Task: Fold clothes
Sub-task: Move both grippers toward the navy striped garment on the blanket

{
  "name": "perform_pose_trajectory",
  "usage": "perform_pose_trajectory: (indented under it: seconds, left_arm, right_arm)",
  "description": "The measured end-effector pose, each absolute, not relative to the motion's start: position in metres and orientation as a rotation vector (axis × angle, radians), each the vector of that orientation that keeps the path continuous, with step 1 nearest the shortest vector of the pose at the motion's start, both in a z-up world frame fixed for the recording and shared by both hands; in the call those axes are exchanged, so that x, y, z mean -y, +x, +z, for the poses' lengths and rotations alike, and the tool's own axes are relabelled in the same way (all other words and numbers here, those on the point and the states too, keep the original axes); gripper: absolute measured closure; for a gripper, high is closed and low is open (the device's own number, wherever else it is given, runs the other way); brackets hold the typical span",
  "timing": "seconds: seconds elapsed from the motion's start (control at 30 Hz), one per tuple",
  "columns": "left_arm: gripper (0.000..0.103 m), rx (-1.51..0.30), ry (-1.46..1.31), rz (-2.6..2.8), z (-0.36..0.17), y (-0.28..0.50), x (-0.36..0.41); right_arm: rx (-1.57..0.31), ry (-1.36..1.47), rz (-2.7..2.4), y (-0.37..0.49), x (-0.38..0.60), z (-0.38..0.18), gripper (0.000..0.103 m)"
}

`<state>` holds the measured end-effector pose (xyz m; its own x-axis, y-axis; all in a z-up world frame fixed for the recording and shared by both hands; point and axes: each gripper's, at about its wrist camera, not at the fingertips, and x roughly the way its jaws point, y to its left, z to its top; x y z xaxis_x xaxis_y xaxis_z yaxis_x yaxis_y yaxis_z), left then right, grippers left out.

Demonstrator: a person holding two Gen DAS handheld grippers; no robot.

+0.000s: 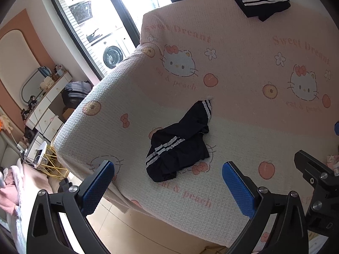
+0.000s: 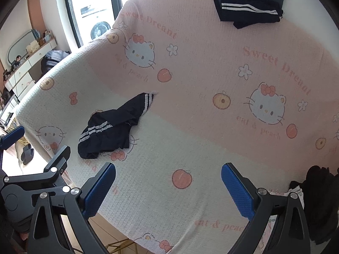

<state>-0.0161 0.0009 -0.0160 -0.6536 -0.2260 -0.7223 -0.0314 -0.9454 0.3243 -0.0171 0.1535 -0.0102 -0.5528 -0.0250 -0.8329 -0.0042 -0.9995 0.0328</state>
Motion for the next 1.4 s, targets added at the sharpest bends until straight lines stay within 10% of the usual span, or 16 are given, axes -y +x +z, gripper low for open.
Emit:
perform_pose_trajectory:
  seconds: [0.93, 1.4]
  left_arm:
    - [0.000, 0.413, 1.290, -2.780, -0.081, -0.051, 0.056]
    - [0.000, 0.280, 1.466, -2.747, -0.140, -0.072, 0.082]
  right_arm:
    - [0.424, 1.643, -2.499, -0.072, -0.128, -0.092, 0.004]
    - [0.931, 1.556, -2.185, -0.095, -0.128, -0.149, 0.031]
